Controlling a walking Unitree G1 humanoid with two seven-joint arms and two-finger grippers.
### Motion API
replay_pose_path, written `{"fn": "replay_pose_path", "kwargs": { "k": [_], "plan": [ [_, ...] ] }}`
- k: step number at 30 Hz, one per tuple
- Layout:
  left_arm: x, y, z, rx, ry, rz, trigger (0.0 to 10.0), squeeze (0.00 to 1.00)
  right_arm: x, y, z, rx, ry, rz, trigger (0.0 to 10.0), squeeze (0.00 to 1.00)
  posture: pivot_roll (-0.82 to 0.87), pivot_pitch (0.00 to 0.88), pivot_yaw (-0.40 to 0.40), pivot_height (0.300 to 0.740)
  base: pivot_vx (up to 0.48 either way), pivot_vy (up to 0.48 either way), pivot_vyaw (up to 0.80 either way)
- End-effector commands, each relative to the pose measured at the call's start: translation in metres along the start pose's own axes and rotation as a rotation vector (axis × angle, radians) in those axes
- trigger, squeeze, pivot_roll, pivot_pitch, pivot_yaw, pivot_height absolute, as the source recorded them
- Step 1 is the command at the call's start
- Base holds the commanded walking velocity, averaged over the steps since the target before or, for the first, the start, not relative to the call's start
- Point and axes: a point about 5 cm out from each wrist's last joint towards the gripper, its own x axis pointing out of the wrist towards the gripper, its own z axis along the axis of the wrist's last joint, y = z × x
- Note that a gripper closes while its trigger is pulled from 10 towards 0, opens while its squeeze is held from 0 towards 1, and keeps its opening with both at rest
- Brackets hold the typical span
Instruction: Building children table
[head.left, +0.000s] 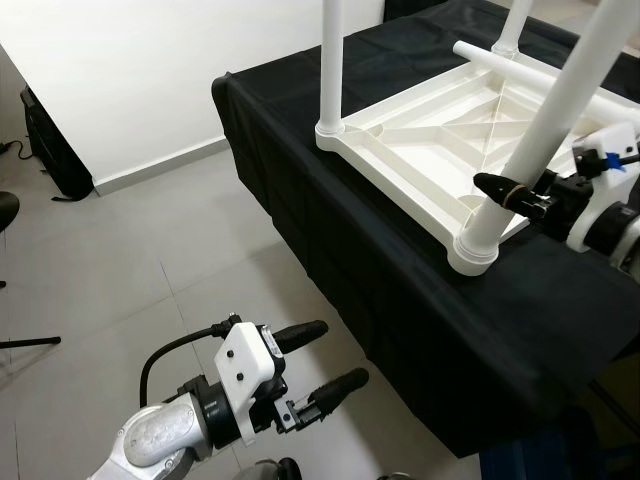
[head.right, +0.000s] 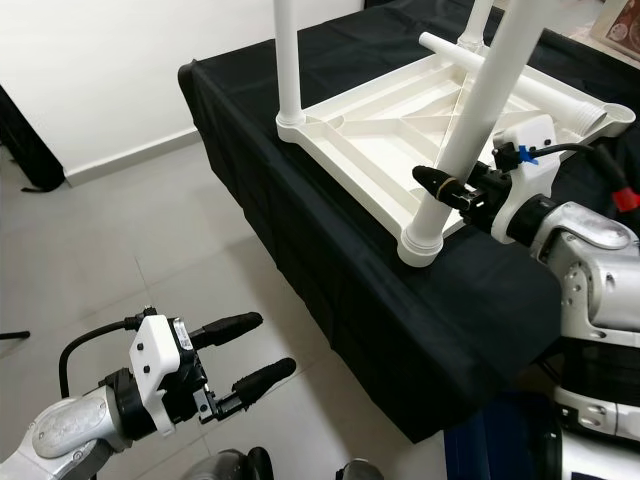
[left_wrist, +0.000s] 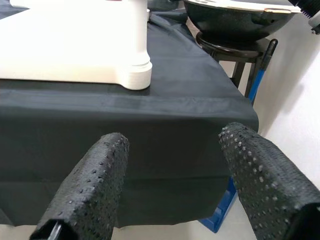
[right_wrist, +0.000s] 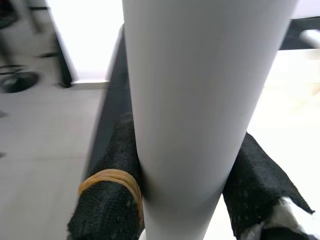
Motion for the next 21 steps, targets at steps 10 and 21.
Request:
{"fn": "replay_pose_path", "kwargs": {
  "k": [10, 21],
  "plan": [
    [0.001, -0.001, -0.001, 0.005, 0.013, -0.011, 10.0, 0.0, 0.004, 0.043, -0.026, 0.1, 0.097, -0.633, 0.0, 0.0, -0.03, 0.182, 0.009, 0.74, 0.0, 0.0, 0.0],
    [0.001, -0.001, -0.003, 0.003, 0.012, -0.009, 10.0, 0.0, 0.015, 0.047, -0.009, 0.14, 0.031, -0.504, 10.0, 1.0, -0.04, 0.183, 0.01, 0.74, 0.0, 0.0, 0.0]
  ]
}}
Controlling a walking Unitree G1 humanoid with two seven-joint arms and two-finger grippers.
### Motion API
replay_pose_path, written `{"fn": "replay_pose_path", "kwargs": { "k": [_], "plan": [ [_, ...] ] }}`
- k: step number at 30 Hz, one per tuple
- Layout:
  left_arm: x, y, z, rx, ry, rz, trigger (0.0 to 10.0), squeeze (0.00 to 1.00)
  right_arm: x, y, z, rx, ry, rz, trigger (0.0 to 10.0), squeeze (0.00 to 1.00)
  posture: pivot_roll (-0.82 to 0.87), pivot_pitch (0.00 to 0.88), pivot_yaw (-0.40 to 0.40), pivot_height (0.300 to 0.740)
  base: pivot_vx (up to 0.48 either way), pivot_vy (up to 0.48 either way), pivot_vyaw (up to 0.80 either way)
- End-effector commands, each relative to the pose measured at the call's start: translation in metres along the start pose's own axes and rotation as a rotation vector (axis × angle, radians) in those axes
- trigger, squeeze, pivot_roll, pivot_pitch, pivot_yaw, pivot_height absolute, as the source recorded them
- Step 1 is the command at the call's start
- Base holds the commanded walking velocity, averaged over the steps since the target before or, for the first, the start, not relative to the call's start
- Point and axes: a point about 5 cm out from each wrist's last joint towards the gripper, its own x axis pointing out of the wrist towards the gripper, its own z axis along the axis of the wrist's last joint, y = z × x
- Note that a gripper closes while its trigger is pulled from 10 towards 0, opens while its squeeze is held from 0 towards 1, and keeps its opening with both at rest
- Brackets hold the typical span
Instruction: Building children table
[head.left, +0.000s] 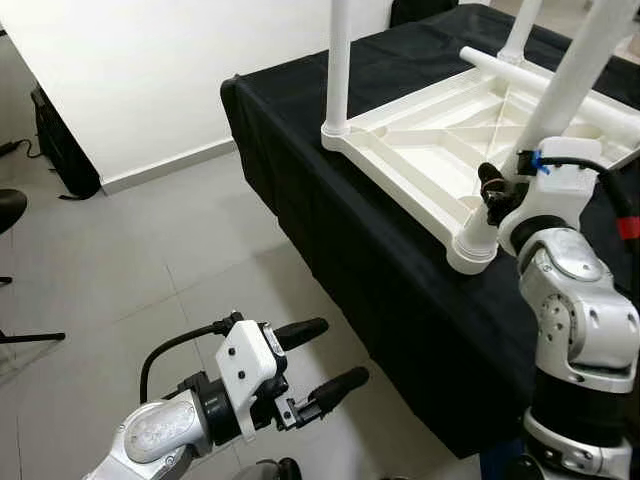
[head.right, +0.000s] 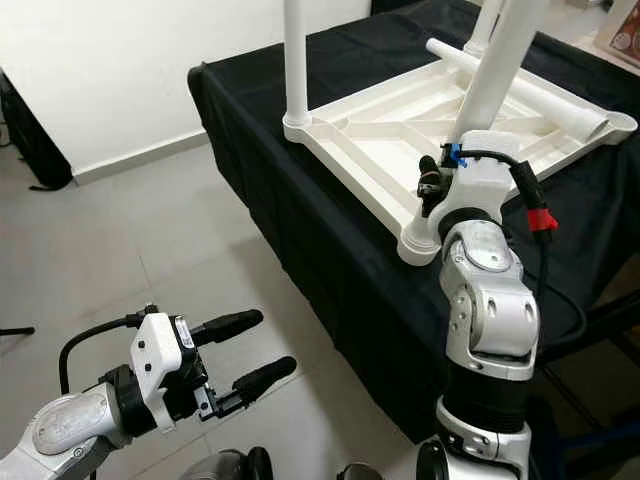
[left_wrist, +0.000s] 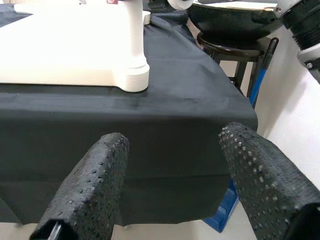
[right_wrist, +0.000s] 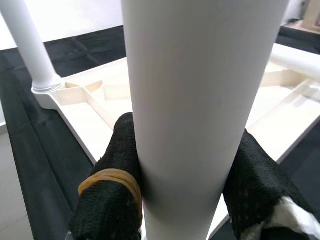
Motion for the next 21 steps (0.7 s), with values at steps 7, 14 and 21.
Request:
{"fn": "replay_pose_path", "kwargs": {
  "k": [7, 14, 21],
  "plan": [
    [0.0, -0.002, -0.003, -0.016, 0.008, -0.005, 10.0, 0.0, 0.012, -0.024, 0.013, -0.054, -0.058, 0.238, 10.0, 1.0, -0.04, 0.186, 0.006, 0.74, 0.0, 0.0, 0.0],
    [-0.001, -0.003, -0.004, -0.016, 0.013, -0.004, 10.0, 0.0, 0.017, -0.047, 0.022, -0.128, -0.042, 0.403, 10.0, 1.0, -0.03, 0.191, 0.006, 0.74, 0.0, 0.0, 0.0],
    [-0.003, -0.004, -0.004, -0.017, 0.019, 0.003, 10.0, 0.0, 0.01, -0.05, 0.013, -0.139, 0.027, 0.647, 10.0, 1.0, -0.02, 0.195, 0.002, 0.74, 0.0, 0.0, 0.0]
  ]
}}
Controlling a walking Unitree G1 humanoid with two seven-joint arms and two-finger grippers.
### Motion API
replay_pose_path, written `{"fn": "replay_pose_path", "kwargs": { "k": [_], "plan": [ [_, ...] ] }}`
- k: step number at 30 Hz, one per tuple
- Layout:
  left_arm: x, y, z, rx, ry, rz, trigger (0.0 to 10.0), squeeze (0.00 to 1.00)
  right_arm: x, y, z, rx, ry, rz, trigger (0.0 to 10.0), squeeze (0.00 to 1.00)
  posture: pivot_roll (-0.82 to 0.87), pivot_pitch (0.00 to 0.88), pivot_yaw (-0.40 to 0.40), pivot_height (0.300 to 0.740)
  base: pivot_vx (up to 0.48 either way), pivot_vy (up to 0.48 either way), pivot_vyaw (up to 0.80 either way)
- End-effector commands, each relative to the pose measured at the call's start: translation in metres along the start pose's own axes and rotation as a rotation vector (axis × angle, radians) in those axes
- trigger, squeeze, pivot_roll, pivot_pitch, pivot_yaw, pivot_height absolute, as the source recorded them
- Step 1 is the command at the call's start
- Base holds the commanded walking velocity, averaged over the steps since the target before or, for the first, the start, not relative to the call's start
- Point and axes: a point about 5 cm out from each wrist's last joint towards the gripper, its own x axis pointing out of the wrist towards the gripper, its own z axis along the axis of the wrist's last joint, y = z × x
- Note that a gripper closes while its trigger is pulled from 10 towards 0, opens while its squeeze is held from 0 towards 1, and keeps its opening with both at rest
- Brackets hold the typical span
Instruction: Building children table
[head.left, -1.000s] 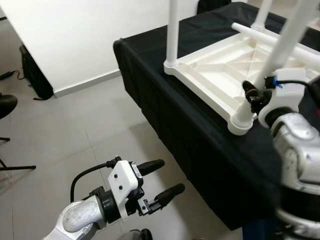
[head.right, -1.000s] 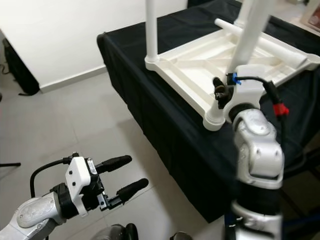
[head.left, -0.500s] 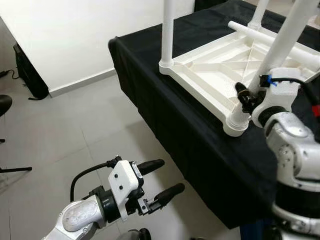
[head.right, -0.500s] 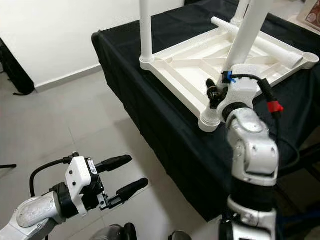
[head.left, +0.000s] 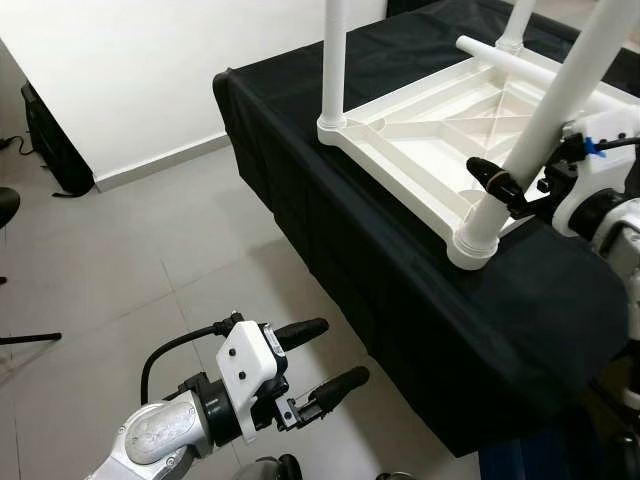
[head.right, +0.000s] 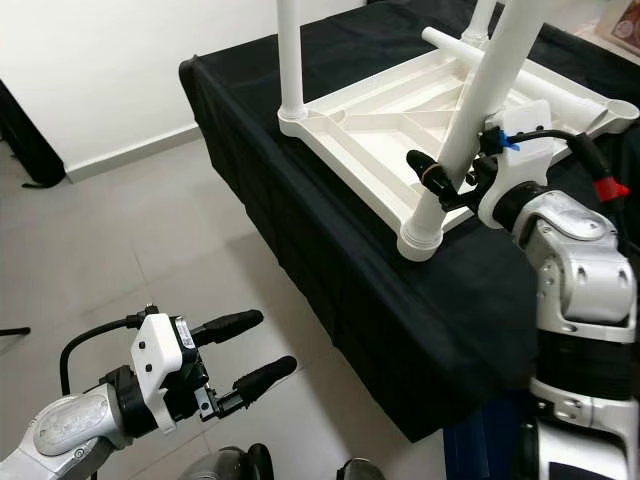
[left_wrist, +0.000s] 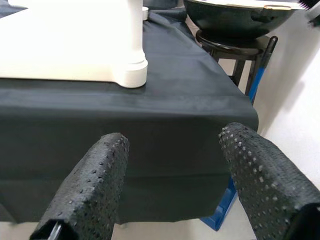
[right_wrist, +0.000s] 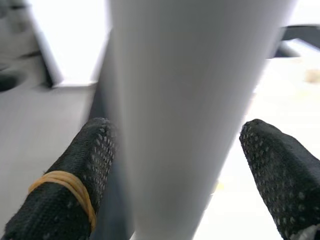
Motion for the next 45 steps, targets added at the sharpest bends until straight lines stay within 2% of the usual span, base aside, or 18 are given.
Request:
{"fn": "replay_pose_path", "kwargs": {
  "k": [1, 7, 11, 12, 15, 16, 21, 28, 29, 30, 31, 32, 33, 34, 36, 37, 41, 45],
  "plan": [
    [-0.002, -0.002, -0.001, -0.002, 0.011, -0.005, 10.0, 0.0, -0.004, 0.002, -0.008, 0.028, 0.012, 0.102, 10.0, 1.0, -0.02, 0.195, 0.002, 0.74, 0.0, 0.0, 0.0],
    [-0.002, -0.002, -0.001, -0.002, 0.013, -0.004, 10.0, 0.0, -0.011, -0.008, -0.016, 0.033, 0.028, 0.124, 10.0, 1.0, -0.02, 0.196, 0.008, 0.74, 0.0, 0.0, 0.0],
    [-0.002, -0.002, -0.001, 0.0, 0.014, -0.009, 10.0, 0.0, -0.008, -0.012, -0.021, 0.018, 0.025, 0.089, 10.0, 1.0, -0.02, 0.195, 0.01, 0.74, 0.0, 0.0, 0.0],
    [-0.002, -0.002, 0.0, 0.0, 0.014, -0.01, 10.0, 0.0, -0.005, -0.011, -0.022, 0.02, 0.023, 0.076, 2.7, 0.13, -0.01, 0.193, 0.012, 0.74, 0.0, 0.0, 0.0],
    [-0.002, -0.002, 0.0, 0.001, 0.013, -0.01, 10.0, 0.0, -0.002, -0.011, -0.023, 0.025, 0.02, 0.068, 2.7, 0.13, -0.01, 0.193, 0.012, 0.74, 0.0, 0.0, 0.0],
    [-0.002, -0.001, 0.0, 0.001, 0.013, -0.009, 10.0, 0.0, -0.001, -0.009, -0.024, 0.03, 0.013, 0.069, 0.0, 0.0, -0.01, 0.193, 0.012, 0.74, 0.0, 0.0, 0.0],
    [-0.003, -0.001, 0.0, 0.001, 0.015, -0.006, 10.0, 0.0, 0.002, -0.005, -0.025, 0.039, -0.006, 0.076, 0.0, 0.0, -0.01, 0.193, 0.011, 0.74, 0.0, 0.0, 0.0],
    [-0.003, 0.0, 0.0, 0.003, 0.016, -0.006, 10.0, 0.0, 0.0, -0.009, -0.029, 0.031, 0.01, -0.04, 0.0, 0.0, -0.01, 0.19, 0.008, 0.74, 0.0, 0.0, 0.0],
    [-0.003, 0.0, 0.0, 0.004, 0.016, -0.007, 10.0, 0.0, 0.002, -0.011, -0.033, -0.003, 0.059, -0.22, 0.0, 0.0, -0.02, 0.187, 0.005, 0.74, 0.0, 0.0, 0.0],
    [-0.003, 0.0, 0.0, 0.004, 0.016, -0.007, 10.0, 0.0, 0.002, -0.011, -0.033, -0.003, 0.059, -0.22, 0.0, 0.0, -0.02, 0.187, 0.005, 0.74, 0.0, 0.0, 0.0],
    [-0.002, 0.0, 0.0, 0.004, 0.014, -0.009, 10.0, 0.0, -0.001, -0.01, -0.039, 0.025, 0.088, -0.475, 0.0, 0.0, -0.02, 0.186, 0.004, 0.74, 0.0, 0.0, 0.0],
    [-0.001, 0.0, -0.001, 0.004, 0.013, -0.012, 10.0, 0.0, -0.003, 0.003, -0.047, 0.057, 0.108, -0.631, 0.0, 0.0, -0.02, 0.184, 0.007, 0.74, 0.0, 0.0, 0.0],
    [-0.001, 0.0, -0.001, 0.004, 0.013, -0.012, 10.0, 0.0, -0.003, 0.003, -0.047, 0.057, 0.108, -0.631, 0.0, 0.0, -0.02, 0.184, 0.007, 0.74, 0.0, 0.0, 0.0],
    [0.0, -0.001, -0.001, 0.003, 0.011, -0.015, 10.0, 0.0, -0.004, 0.016, -0.052, 0.09, 0.116, -0.713, 0.0, 0.0, -0.02, 0.184, 0.008, 0.74, 0.0, 0.0, 0.0],
    [0.002, -0.002, -0.001, 0.001, 0.007, -0.019, 10.0, 0.0, 0.005, 0.048, -0.059, 0.173, 0.119, -0.684, 0.0, 0.0, -0.02, 0.174, 0.009, 0.74, 0.0, 0.0, 0.0],
    [0.002, -0.002, 0.0, 0.001, 0.006, -0.02, 10.0, 0.0, 0.009, 0.055, -0.059, 0.19, 0.119, -0.669, 0.0, 0.0, -0.02, 0.174, 0.009, 0.74, 0.0, 0.0, 0.0],
    [0.001, -0.001, 0.0, 0.003, 0.007, -0.019, 10.0, 0.0, 0.014, 0.059, -0.057, 0.202, 0.113, -0.652, 0.0, 0.0, -0.02, 0.173, 0.009, 0.74, 0.0, 0.0, 0.0],
    [-0.001, 0.0, -0.001, 0.007, 0.012, -0.015, 10.0, 0.0, 0.019, 0.053, -0.048, 0.209, 0.095, -0.608, 0.0, 0.0, -0.03, 0.176, 0.006, 0.74, 0.0, 0.0, 0.0]
  ]
}}
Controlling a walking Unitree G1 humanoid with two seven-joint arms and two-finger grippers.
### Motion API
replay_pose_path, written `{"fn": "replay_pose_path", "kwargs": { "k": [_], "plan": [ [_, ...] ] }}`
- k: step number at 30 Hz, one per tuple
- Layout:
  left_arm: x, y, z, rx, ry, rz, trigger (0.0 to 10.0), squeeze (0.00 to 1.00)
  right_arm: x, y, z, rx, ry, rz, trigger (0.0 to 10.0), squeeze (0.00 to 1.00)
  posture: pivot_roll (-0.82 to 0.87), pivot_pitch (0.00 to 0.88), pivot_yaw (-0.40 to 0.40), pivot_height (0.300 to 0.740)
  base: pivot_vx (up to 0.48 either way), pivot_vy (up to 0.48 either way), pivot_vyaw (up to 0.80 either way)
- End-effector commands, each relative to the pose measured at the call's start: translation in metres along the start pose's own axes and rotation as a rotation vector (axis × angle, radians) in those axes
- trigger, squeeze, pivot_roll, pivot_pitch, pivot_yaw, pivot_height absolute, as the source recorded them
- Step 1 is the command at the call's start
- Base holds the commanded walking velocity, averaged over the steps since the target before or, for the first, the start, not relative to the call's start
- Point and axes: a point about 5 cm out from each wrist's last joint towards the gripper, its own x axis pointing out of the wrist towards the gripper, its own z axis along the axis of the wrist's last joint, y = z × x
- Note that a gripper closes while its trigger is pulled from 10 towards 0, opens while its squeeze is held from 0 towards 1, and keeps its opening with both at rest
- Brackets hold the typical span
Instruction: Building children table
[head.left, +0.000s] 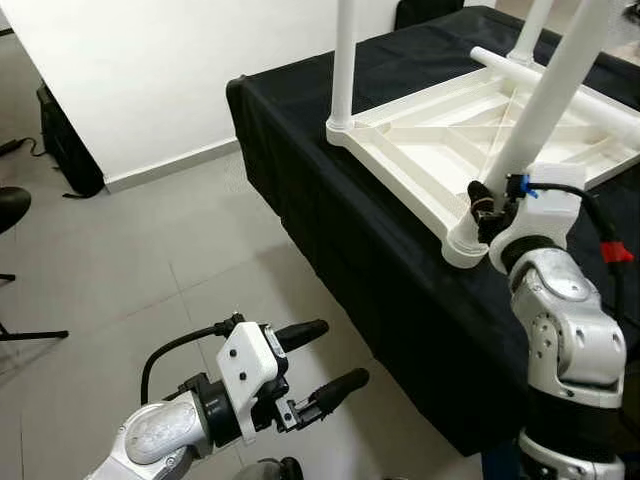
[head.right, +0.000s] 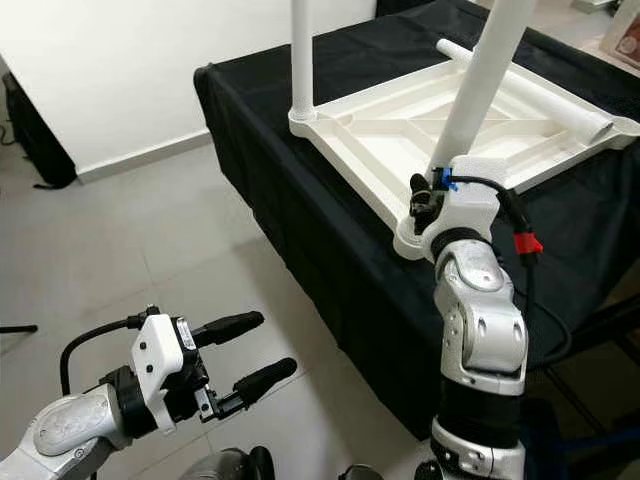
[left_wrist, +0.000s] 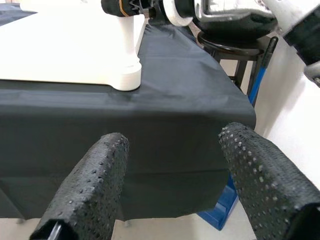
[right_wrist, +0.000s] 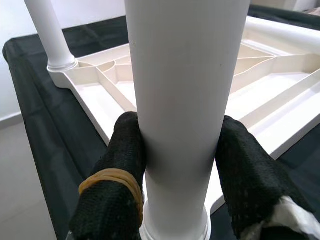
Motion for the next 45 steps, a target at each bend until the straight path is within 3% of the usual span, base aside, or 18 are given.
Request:
{"fn": "replay_pose_path", "kwargs": {
  "k": [1, 3, 6, 7, 10, 12, 15, 22, 25, 28, 29, 30, 33, 34, 37, 45],
  "plan": [
    [-0.001, -0.002, -0.003, -0.009, 0.012, -0.005, 10.0, 0.0, 0.004, -0.007, -0.008, -0.026, 0.057, 0.03, 10.0, 0.0, -0.03, 0.18, 0.008, 0.74, 0.0, 0.0, 0.0],
    [0.0, -0.002, -0.003, -0.012, 0.01, -0.007, 10.0, 0.0, 0.008, -0.006, 0.005, -0.052, 0.0, 0.108, 10.0, 0.0, -0.03, 0.182, 0.006, 0.74, 0.0, 0.0, 0.0],
    [0.0, -0.003, -0.003, -0.013, 0.009, -0.007, 10.0, 0.0, 0.009, -0.007, 0.01, -0.053, -0.027, 0.119, 10.0, 0.0, -0.03, 0.182, 0.006, 0.74, 0.0, 0.0, 0.0],
    [0.0, -0.002, -0.003, -0.012, 0.009, -0.007, 10.0, 0.0, 0.013, -0.011, 0.018, -0.052, -0.055, 0.162, 10.0, 1.0, -0.03, 0.184, 0.005, 0.74, 0.0, 0.0, 0.0],
    [0.0, -0.002, -0.003, -0.012, 0.009, -0.005, 10.0, 0.0, 0.018, -0.015, 0.027, -0.056, -0.075, 0.264, 10.0, 1.0, -0.03, 0.183, 0.001, 0.74, 0.0, 0.0, 0.0],
    [0.0, -0.002, -0.003, -0.012, 0.01, -0.001, 10.0, 0.0, 0.016, -0.013, 0.029, -0.076, -0.064, 0.444, 10.0, 1.0, -0.03, 0.185, 0.0, 0.74, 0.0, 0.0, 0.0],
    [-0.001, -0.002, -0.003, -0.012, 0.011, 0.003, 10.0, 0.0, 0.015, -0.015, 0.032, -0.11, -0.055, 0.541, 10.0, 1.0, -0.02, 0.187, -0.004, 0.74, 0.0, 0.0, 0.0],
    [-0.002, -0.003, -0.003, -0.013, 0.013, 0.005, 10.0, 0.0, 0.023, -0.029, 0.039, -0.173, -0.052, 0.576, 10.0, 1.0, -0.02, 0.191, -0.002, 0.74, 0.0, 0.0, 0.0],
    [-0.002, -0.003, -0.003, -0.014, 0.013, 0.006, 10.0, 0.0, 0.023, -0.034, 0.033, -0.197, -0.023, 0.692, 10.0, 1.0, -0.02, 0.194, -0.001, 0.74, 0.0, 0.0, 0.0],
    [-0.002, -0.003, -0.003, -0.014, 0.013, 0.006, 10.0, 0.0, 0.023, -0.034, 0.033, -0.193, -0.02, 0.714, 10.0, 1.0, -0.02, 0.194, -0.001, 0.74, 0.0, 0.0, 0.0],
    [-0.002, -0.004, -0.003, -0.014, 0.014, 0.005, 10.0, 0.0, 0.024, -0.034, 0.033, -0.196, -0.027, 0.704, 10.0, 0.71, -0.01, 0.195, 0.0, 0.74, 0.0, 0.0, 0.0],
    [-0.003, -0.004, -0.003, -0.015, 0.015, 0.005, 10.0, 0.0, 0.026, -0.034, 0.032, -0.18, -0.031, 0.698, 10.0, 0.0, -0.01, 0.196, 0.002, 0.74, 0.0, 0.0, 0.0],
    [-0.003, -0.004, -0.002, -0.016, 0.015, 0.005, 10.0, 0.0, 0.027, -0.034, 0.032, -0.169, -0.042, 0.696, 9.6, 0.0, -0.01, 0.196, 0.002, 0.74, 0.0, 0.0, 0.0],
    [-0.003, -0.004, -0.002, -0.016, 0.015, 0.005, 10.0, 0.0, 0.028, -0.036, 0.032, -0.146, -0.048, 0.68, 0.0, 0.0, -0.01, 0.198, 0.003, 0.74, 0.0, 0.0, 0.0],
    [-0.003, -0.004, -0.002, -0.015, 0.016, 0.005, 10.0, 0.0, 0.029, -0.037, 0.032, -0.13, -0.058, 0.682, 0.0, 0.0, -0.01, 0.198, 0.002, 0.74, 0.0, 0.0, 0.0],
    [-0.003, -0.003, -0.003, -0.009, 0.018, 0.005, 10.0, 0.0, 0.028, -0.042, 0.034, -0.163, -0.09, 0.414, 0.0, 0.0, -0.02, 0.179, -0.007, 0.74, 0.0, 0.0, 0.0]
  ]
}}
